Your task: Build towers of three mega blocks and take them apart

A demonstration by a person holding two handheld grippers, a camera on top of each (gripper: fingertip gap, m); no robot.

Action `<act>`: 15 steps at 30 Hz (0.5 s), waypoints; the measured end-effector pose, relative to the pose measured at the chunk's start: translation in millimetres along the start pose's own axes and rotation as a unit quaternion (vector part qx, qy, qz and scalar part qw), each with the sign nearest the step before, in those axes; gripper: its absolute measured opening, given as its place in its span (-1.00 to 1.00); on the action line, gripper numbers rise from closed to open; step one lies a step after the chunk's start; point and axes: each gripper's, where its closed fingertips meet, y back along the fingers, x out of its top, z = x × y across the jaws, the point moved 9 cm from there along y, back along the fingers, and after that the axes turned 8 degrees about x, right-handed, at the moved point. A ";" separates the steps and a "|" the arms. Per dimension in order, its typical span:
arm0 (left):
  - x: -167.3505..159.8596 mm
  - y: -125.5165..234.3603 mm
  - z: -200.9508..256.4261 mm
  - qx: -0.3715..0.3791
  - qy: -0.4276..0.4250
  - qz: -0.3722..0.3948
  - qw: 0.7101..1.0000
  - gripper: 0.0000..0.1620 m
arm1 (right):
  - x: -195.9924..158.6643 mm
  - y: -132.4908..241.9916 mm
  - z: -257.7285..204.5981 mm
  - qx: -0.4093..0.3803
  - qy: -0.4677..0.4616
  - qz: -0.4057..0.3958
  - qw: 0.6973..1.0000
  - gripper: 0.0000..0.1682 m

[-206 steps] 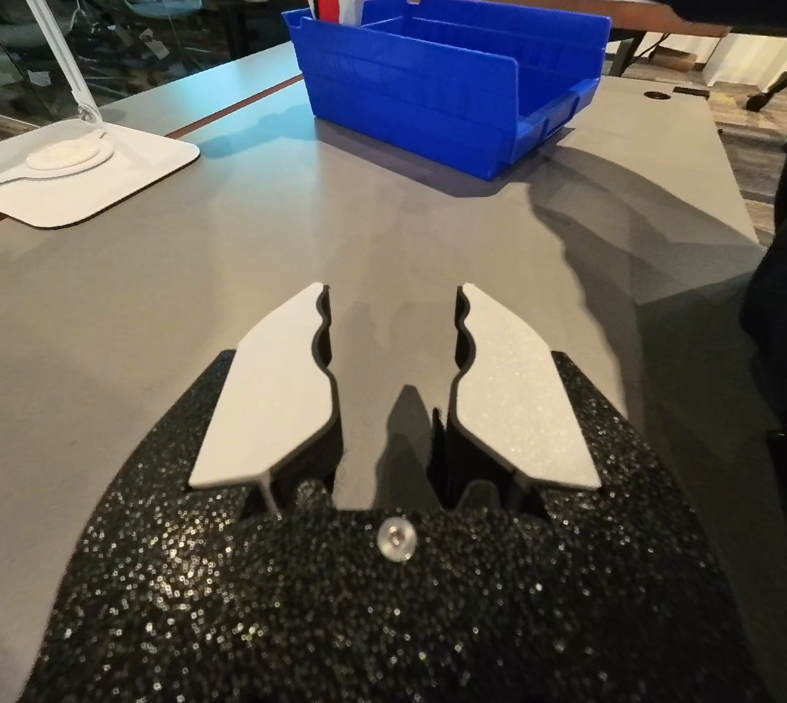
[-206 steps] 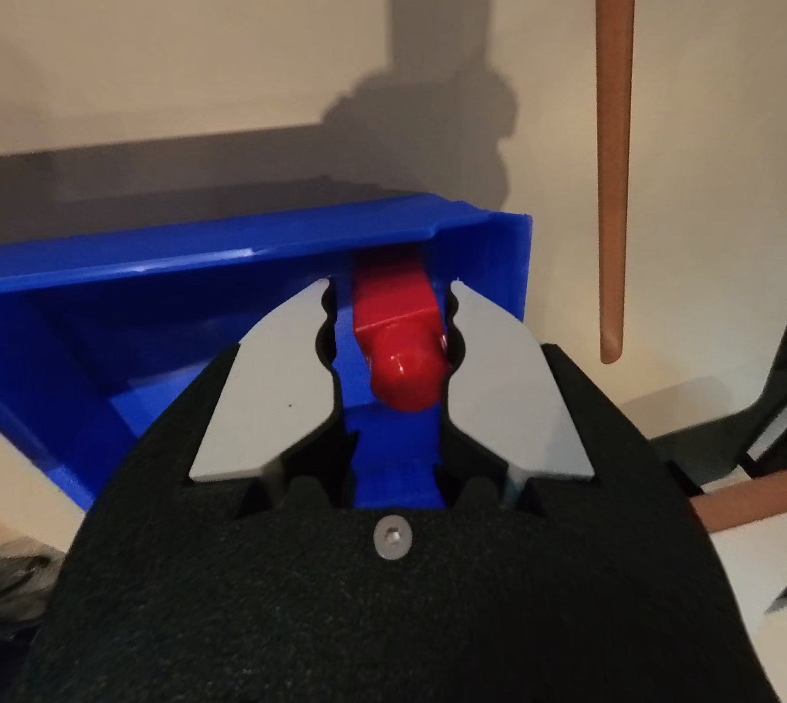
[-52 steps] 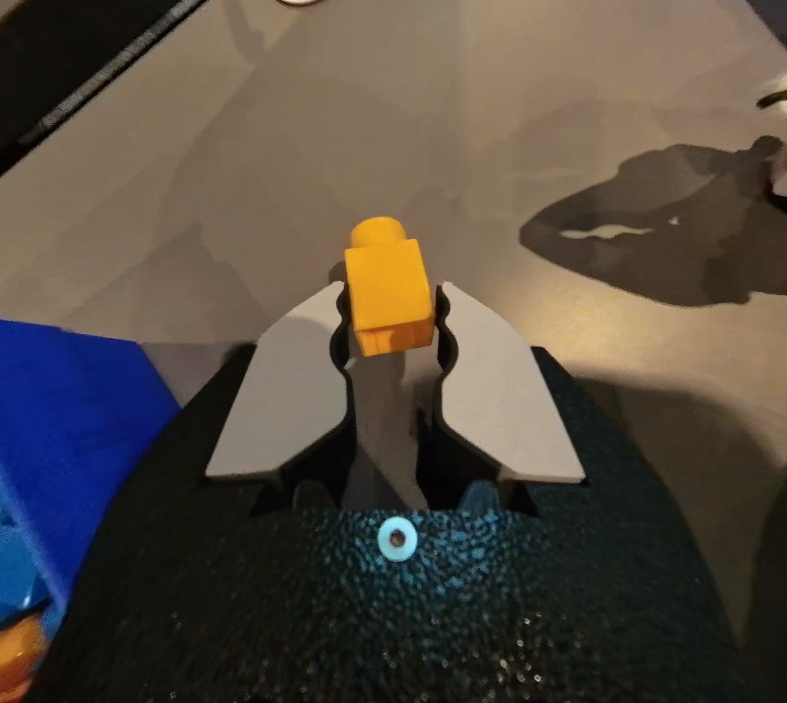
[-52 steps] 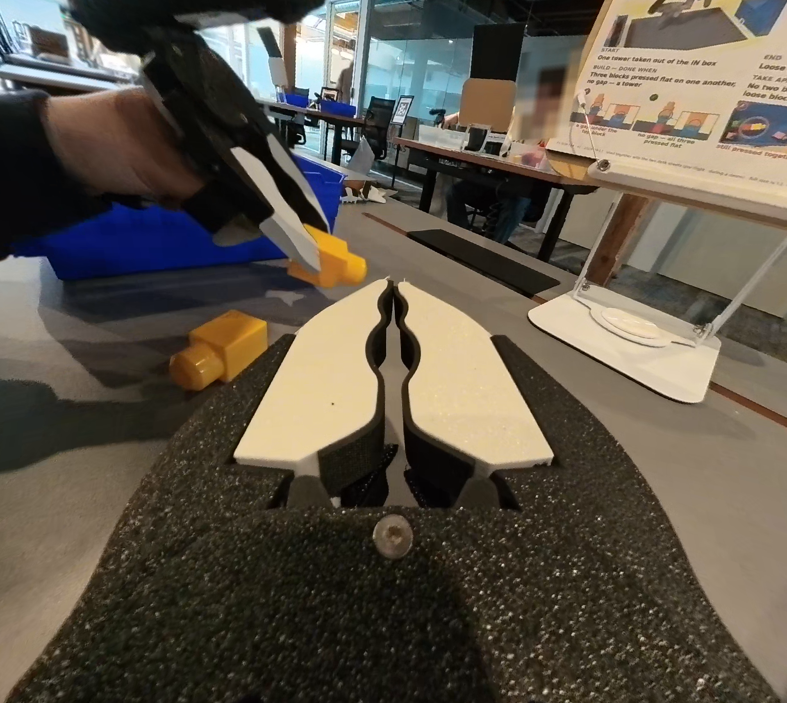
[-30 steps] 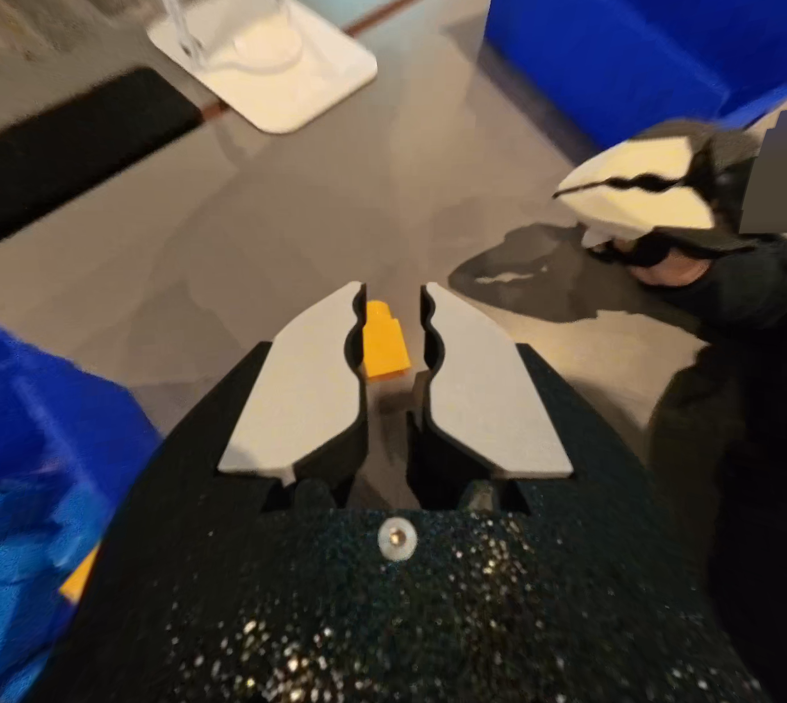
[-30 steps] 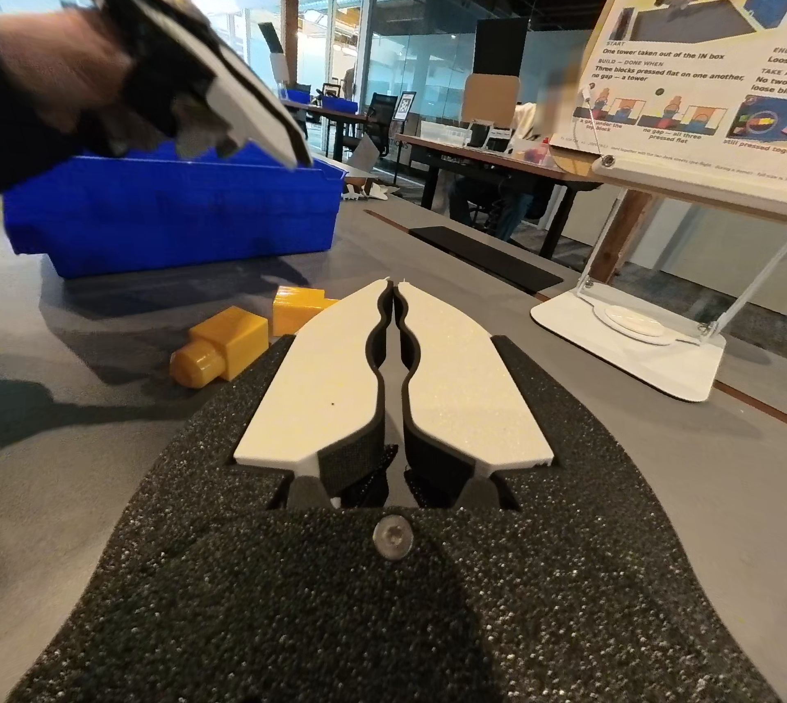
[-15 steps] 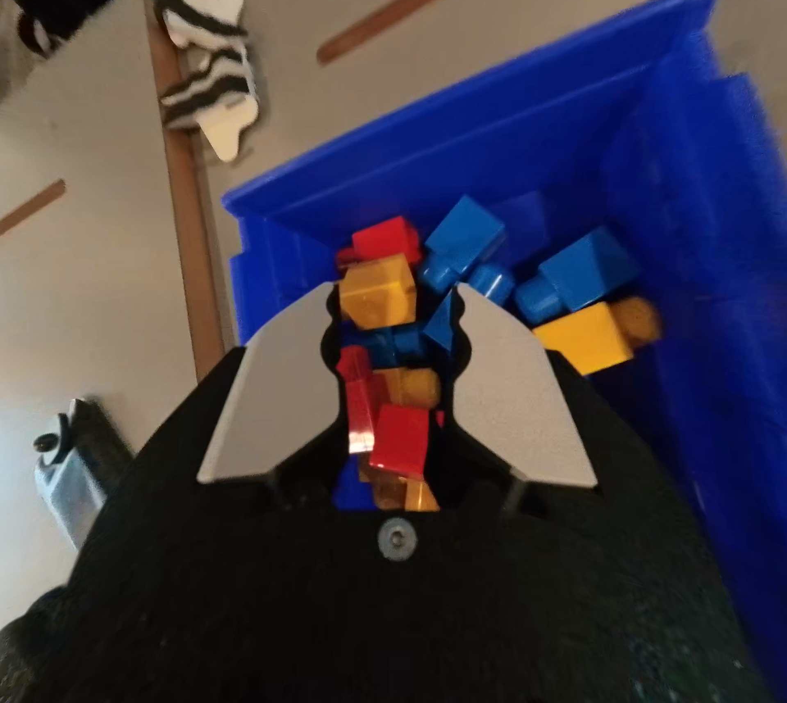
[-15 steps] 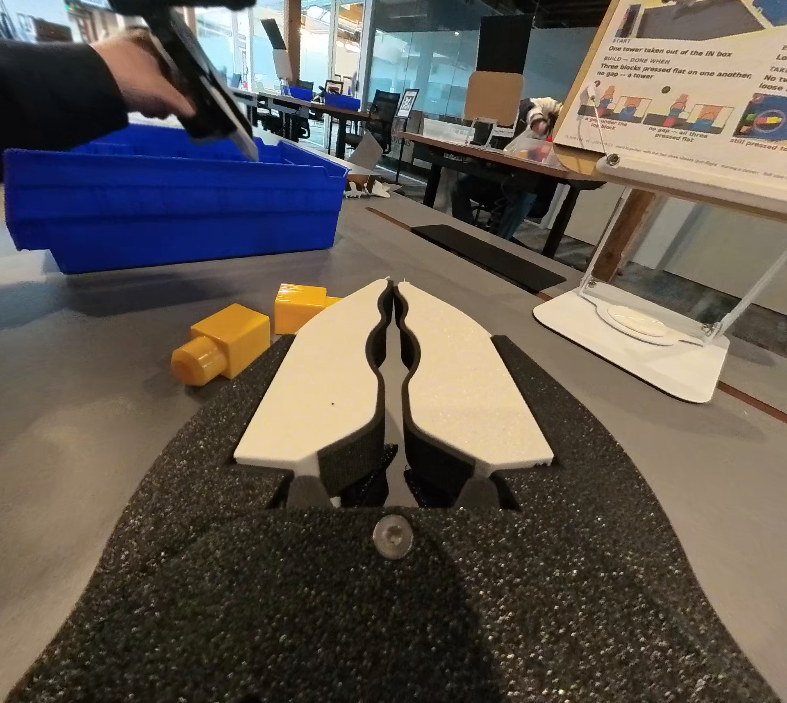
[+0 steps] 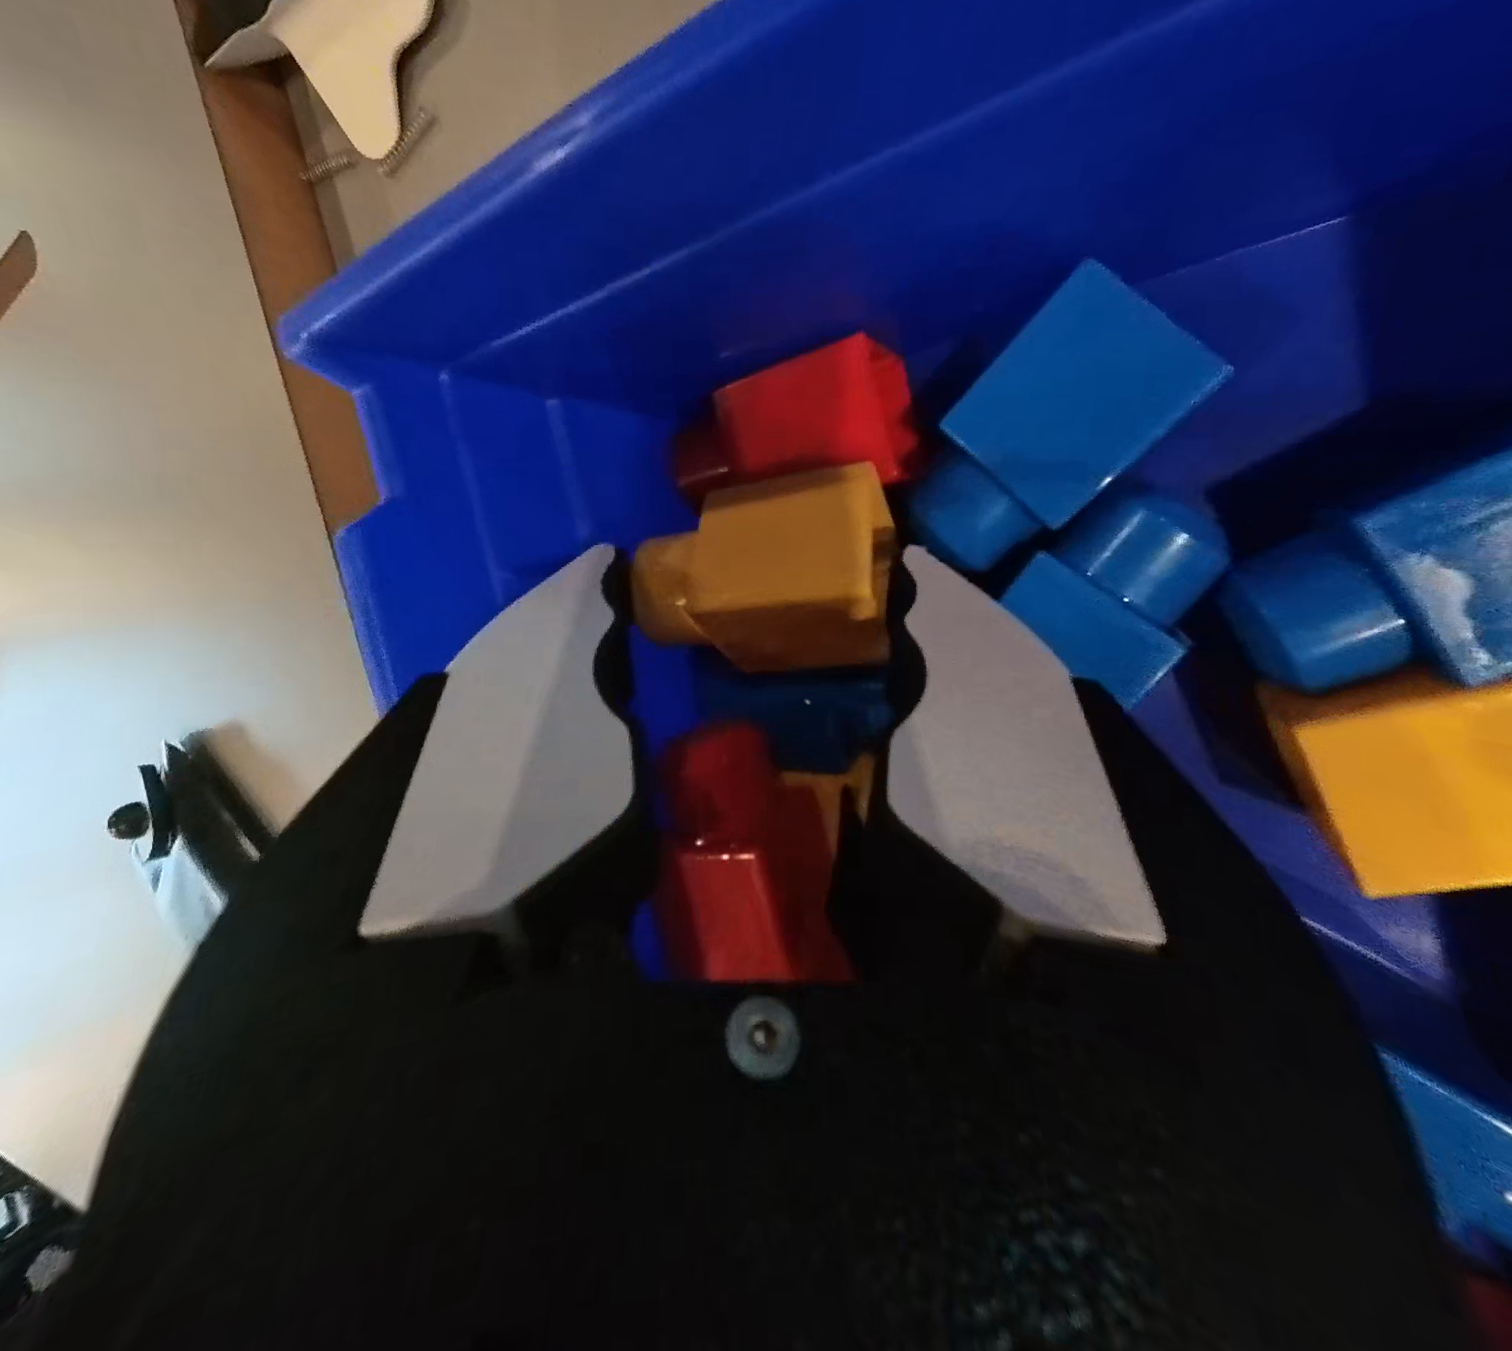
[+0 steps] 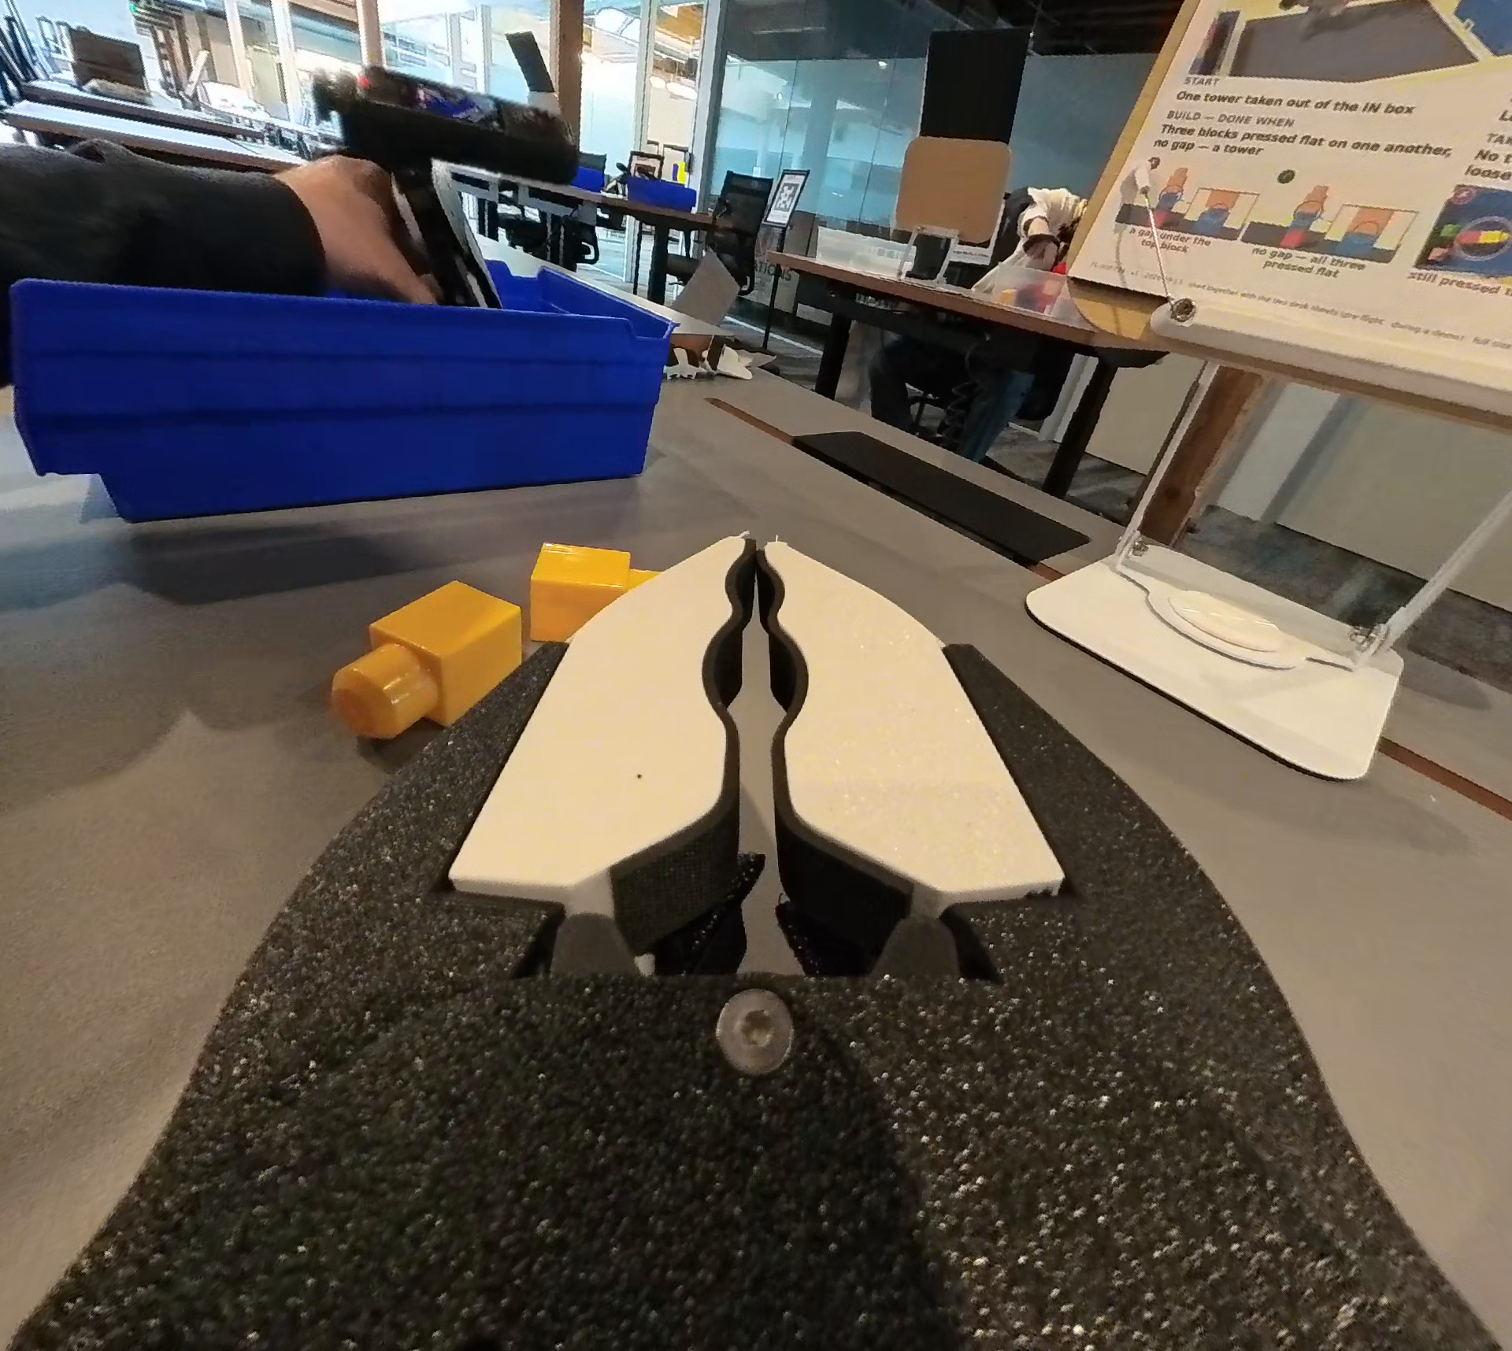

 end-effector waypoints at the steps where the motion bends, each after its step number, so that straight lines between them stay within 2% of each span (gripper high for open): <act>1: 0.0 -0.1 -0.5 -0.002 0.002 0.000 1.000 -0.25 | -0.1 0.0 -0.1 0.000 0.000 0.000 1.000 -1.00; 9: 1.5 13.5 -3.1 0.018 0.005 0.021 1.000 -0.27 | -0.4 -0.4 -0.1 0.002 -0.001 0.000 1.000 -1.00; 12: 6.4 37.1 -3.1 0.029 0.004 0.055 0.998 -0.27 | -0.4 -0.4 -0.1 0.001 0.000 0.000 1.000 -1.00; 15: 16.4 76.3 2.0 0.038 -0.005 0.107 0.994 -0.27 | -0.1 -0.1 0.0 0.000 0.001 0.002 1.000 -1.00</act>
